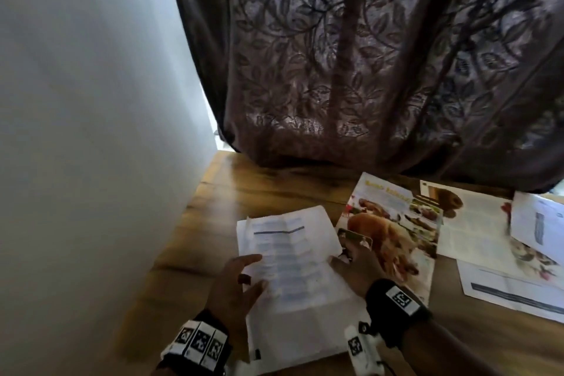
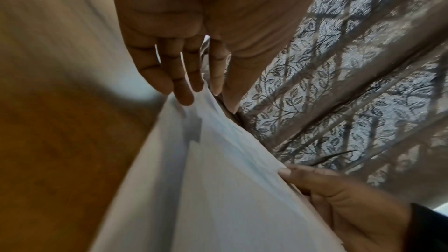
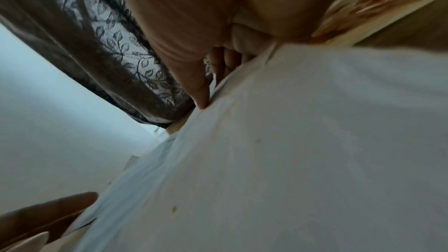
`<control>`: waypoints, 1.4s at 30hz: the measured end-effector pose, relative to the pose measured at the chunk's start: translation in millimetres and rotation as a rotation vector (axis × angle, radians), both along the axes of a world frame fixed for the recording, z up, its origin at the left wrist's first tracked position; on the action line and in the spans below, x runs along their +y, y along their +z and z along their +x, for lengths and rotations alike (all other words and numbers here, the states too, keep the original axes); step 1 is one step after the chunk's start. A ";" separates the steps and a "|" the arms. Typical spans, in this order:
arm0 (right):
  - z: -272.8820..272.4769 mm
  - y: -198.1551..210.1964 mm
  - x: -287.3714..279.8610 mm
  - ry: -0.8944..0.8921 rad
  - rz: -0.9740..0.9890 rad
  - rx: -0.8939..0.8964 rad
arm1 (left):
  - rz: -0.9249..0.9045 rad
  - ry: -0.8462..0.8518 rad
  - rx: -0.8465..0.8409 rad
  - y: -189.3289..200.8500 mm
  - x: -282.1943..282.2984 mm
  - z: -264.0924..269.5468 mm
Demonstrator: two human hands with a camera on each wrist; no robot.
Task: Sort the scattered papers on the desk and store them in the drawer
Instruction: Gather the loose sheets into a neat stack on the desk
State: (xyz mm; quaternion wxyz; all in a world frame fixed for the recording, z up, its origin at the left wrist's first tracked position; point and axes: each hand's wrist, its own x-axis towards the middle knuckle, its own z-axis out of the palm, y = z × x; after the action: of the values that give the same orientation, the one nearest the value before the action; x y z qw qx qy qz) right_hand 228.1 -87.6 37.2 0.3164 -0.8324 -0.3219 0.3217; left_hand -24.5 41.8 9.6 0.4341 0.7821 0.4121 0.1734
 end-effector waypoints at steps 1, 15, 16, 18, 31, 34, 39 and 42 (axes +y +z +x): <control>-3.0 -0.6 4.2 0.015 -0.050 -0.031 | -0.011 0.013 0.020 -4.6 1.3 -4.1; -7.5 -31.7 6.7 0.148 -0.145 -0.260 | -0.031 0.031 0.161 -13.2 -3.7 -9.8; -6.9 -33.3 6.9 0.148 -0.151 -0.257 | -0.048 0.027 0.158 -14.0 -3.3 -10.7; -8.0 -29.6 7.3 0.144 -0.175 -0.353 | -0.038 0.025 0.173 -16.0 -1.1 -11.7; -100.0 -20.8 90.0 0.822 -0.040 -0.313 | 0.095 -0.217 0.386 -38.4 4.8 -2.0; -72.8 -39.5 97.7 0.792 -0.209 -0.469 | 0.075 -0.227 0.464 -29.2 3.2 -1.5; 7.9 -50.9 82.8 0.599 -0.412 -0.560 | 0.069 -0.263 0.543 -13.5 -0.1 1.2; 19.9 -39.1 78.9 0.587 -0.453 -0.592 | 0.057 -0.259 0.565 -11.9 -0.3 2.5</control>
State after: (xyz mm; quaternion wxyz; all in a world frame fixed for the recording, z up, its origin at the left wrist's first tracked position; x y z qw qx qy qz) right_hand 248.0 -8.8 -2.0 -0.0826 -0.8101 -0.5417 0.2087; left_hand -22.0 41.4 -2.3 0.2988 0.8571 0.4084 -0.0962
